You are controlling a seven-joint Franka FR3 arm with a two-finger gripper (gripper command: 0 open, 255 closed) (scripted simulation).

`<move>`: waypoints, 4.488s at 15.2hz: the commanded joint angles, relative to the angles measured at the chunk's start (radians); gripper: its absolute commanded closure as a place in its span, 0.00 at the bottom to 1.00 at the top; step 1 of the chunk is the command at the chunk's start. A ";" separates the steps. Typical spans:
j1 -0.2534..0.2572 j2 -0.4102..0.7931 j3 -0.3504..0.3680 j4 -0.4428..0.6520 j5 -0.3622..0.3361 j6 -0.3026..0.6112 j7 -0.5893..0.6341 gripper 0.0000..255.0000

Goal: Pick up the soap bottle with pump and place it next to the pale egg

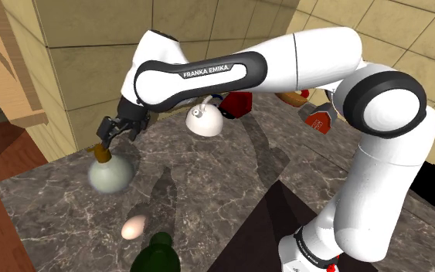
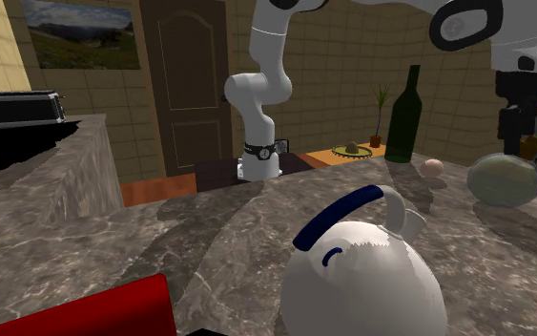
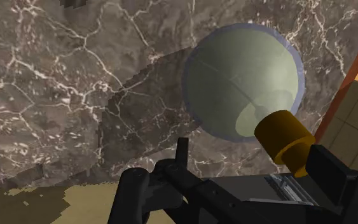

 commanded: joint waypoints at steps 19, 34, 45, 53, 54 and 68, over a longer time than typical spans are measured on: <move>0.008 0.120 0.004 0.233 -0.115 -0.263 -0.117 0.00; 0.086 0.311 -0.010 0.492 -0.216 -0.352 -0.168 0.00; 0.086 0.311 -0.010 0.492 -0.216 -0.353 -0.168 1.00; 0.089 0.299 -0.007 0.540 -0.214 -0.412 -0.162 1.00; 0.090 0.297 -0.007 0.551 -0.214 -0.424 -0.161 1.00; 0.115 0.310 -0.004 0.764 -0.219 -0.620 -0.142 1.00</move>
